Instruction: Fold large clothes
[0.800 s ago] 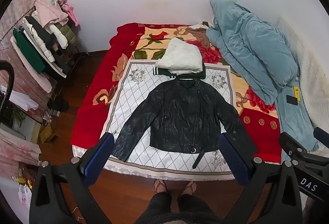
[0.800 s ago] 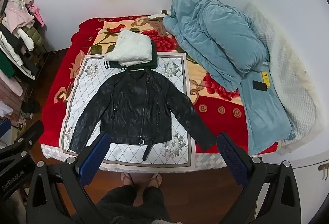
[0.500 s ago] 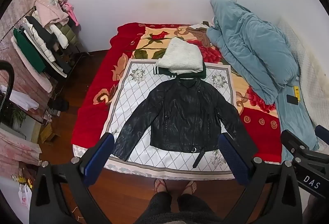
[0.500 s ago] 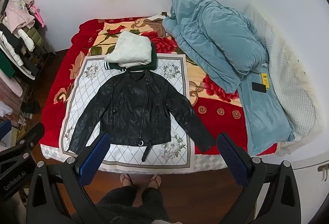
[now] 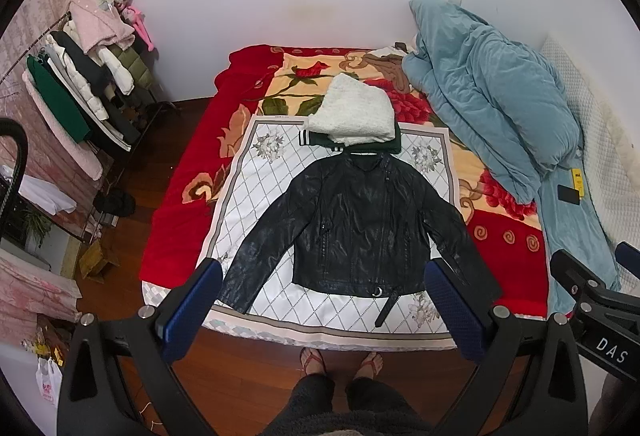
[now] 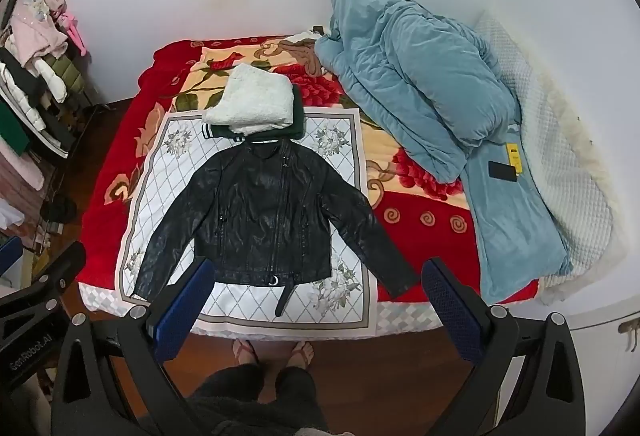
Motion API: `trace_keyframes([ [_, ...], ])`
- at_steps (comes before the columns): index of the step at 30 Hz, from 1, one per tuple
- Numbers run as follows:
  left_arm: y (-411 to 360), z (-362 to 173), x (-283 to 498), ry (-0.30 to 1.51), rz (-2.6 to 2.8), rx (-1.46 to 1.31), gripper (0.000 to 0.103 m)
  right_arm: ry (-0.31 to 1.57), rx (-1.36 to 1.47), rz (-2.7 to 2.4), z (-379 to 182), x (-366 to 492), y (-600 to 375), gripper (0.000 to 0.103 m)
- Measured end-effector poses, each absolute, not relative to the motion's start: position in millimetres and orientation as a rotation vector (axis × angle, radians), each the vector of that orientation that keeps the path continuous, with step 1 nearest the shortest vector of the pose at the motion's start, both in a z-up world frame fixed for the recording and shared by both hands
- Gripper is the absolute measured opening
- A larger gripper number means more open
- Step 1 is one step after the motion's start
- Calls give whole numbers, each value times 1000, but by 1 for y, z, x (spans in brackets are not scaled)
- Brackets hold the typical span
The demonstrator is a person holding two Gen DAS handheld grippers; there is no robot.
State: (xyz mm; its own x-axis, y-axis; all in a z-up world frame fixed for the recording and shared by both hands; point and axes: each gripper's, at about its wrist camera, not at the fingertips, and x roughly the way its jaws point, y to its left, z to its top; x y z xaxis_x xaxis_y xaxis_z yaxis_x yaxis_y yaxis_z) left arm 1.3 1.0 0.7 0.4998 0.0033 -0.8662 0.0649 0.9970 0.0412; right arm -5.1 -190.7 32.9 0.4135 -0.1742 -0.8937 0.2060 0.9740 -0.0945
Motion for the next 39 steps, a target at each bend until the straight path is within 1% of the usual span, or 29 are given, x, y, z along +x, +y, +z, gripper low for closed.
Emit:
trace_keyframes([
  [5,2,3,3,1041,-39,74,103,1115,32,-239,34,-5,-191,103],
  [6,1,-3,-1,1042,-36,73,103,1116,33,-238,33,-4,-189,103],
  [7,4,4,-3,1048,-35,71,103,1117,33,-236,34,-3,-190,103],
  [23,8,9,-2,1042,-36,69,103,1115,30,-227,41,-6,-177,103],
  [39,10,29,12,1032,-36,67,103,1107,28,-229,43,-2,-173,103],
])
